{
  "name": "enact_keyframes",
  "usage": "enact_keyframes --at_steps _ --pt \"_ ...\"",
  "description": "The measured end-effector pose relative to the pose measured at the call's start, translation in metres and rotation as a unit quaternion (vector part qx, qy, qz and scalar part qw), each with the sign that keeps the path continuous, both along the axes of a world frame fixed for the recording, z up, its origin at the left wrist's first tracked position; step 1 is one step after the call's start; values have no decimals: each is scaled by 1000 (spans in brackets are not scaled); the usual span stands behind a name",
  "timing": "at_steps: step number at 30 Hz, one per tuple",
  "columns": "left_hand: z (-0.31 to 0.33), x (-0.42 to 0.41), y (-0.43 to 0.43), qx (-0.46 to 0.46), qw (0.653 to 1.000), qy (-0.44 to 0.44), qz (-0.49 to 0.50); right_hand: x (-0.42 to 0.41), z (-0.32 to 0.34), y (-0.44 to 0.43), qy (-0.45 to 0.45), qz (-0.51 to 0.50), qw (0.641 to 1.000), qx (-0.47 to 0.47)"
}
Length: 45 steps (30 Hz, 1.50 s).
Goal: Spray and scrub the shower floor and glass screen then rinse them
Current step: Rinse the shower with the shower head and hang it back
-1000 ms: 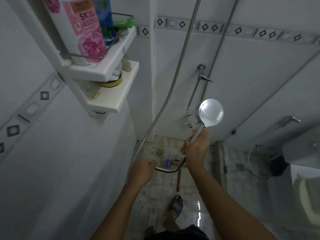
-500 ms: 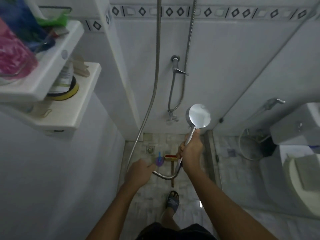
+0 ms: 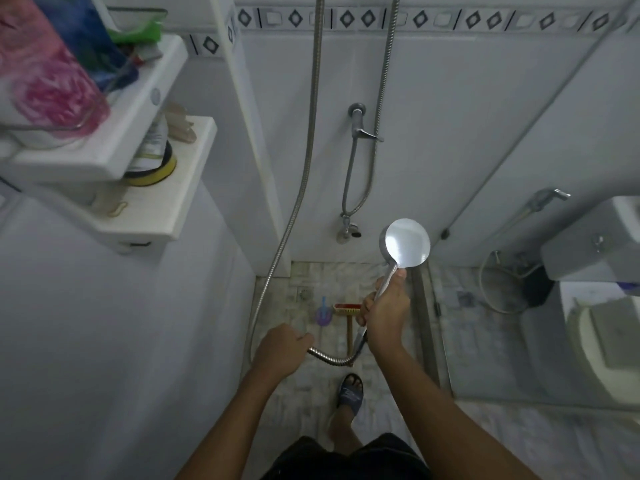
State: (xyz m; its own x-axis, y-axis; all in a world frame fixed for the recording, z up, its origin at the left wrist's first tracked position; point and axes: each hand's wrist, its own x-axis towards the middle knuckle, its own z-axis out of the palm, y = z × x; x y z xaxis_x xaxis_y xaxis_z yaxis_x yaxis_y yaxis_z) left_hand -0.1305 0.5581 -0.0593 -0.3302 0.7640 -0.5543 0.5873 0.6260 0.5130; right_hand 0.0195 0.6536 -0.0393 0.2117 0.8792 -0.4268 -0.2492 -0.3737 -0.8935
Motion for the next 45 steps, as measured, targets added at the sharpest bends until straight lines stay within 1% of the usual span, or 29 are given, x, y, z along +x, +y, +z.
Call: enact_keyframes --at_steps 3,5,9,11,16,19,22,25,28,34,38,45 --pt "3 -4 -17 3 1000 -13 -11 1 2 -20 -16 -13 1000 9" --pt "4 -6 -31 -9 999 -27 -23 2 4 -37 -9 -13 1000 -2" --pt "-2 -13 -66 -31 998 -39 -35 -2 -3 -71 27 -2 999 -39" --pt "-5 -18 -83 -39 998 -29 -36 -8 -11 -86 52 7 996 -69" --pt "-12 -36 -136 -90 996 -3 1 -32 -30 -130 84 36 981 -169" --pt "-14 -42 -162 -97 995 -10 16 -42 -37 -152 84 59 976 -193" --pt "-25 -42 -180 -133 991 -5 20 -43 -45 -169 66 64 975 -200" --pt "-34 -33 -185 -163 986 7 18 -35 -54 -178 52 59 977 -196" --pt "-37 -23 -182 -165 986 0 17 -22 -55 -180 35 29 983 -177" --pt "-40 -1 -166 -118 993 -11 -15 7 -48 -178 17 -12 993 -114" --pt "-35 21 -147 -69 996 -23 -53 32 -36 -164 3 -72 994 -77" --pt "-26 58 -105 -29 995 -30 -91 74 -17 -137 5 -130 990 -44"
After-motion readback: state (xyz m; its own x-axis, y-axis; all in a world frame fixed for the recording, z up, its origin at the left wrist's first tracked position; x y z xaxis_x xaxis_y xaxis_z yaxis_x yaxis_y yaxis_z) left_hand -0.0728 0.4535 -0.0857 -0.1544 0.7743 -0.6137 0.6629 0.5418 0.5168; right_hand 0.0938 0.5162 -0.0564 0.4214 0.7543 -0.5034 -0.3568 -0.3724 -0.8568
